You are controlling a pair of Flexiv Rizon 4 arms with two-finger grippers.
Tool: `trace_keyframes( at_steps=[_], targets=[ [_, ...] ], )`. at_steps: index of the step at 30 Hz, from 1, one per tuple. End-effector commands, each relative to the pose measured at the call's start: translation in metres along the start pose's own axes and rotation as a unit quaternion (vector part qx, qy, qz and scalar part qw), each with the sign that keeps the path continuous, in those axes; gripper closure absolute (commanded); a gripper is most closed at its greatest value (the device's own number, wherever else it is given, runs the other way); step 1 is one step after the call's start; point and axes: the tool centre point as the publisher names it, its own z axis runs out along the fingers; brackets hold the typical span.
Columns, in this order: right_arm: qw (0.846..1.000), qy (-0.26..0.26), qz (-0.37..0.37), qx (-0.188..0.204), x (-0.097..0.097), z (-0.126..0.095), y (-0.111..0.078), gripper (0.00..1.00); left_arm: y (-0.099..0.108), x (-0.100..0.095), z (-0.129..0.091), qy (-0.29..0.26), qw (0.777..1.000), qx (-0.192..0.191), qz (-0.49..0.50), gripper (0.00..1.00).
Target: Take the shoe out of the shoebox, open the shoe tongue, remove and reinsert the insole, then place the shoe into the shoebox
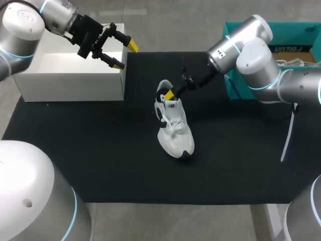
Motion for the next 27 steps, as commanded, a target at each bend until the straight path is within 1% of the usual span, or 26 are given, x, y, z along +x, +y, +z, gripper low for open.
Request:
trace_keyframes(
  at_steps=[1,2,4,6,8,12,19,27],
  targets=[
    [1.0,-0.009,-0.003,-0.003,0.004,0.002,-0.001,0.47,-0.001,0.0,0.0,0.002,1.0,-0.002,0.001,0.0],
    [1.0,-0.011,-0.003,-0.002,0.005,0.001,0.001,0.33,-0.001,0.0,0.0,0.002,1.0,-0.002,0.001,0.0],
    [1.0,-0.014,-0.007,-0.002,0.007,0.0,0.003,0.26,-0.001,0.0,0.0,0.002,1.0,-0.002,0.001,0.0],
    [1.0,-0.018,-0.011,-0.001,0.008,-0.001,0.005,0.24,-0.001,0.0,0.0,0.002,1.0,-0.002,0.001,0.0],
    [1.0,-0.019,-0.013,0.0,0.009,-0.002,0.007,0.18,-0.001,0.0,0.0,0.002,1.0,-0.002,0.001,0.0],
    [1.0,-0.023,-0.016,0.003,0.011,-0.005,0.009,0.11,-0.001,0.0,0.0,0.002,1.0,-0.002,0.001,0.0],
    [0.999,-0.031,-0.017,0.005,0.015,-0.01,0.01,0.05,-0.001,0.0,0.0,0.002,1.0,-0.002,0.001,0.0],
    [0.999,-0.041,-0.013,0.004,0.019,-0.016,0.007,0.05,-0.001,0.0,0.0,0.002,1.0,-0.002,0.001,0.0]
  ],
)
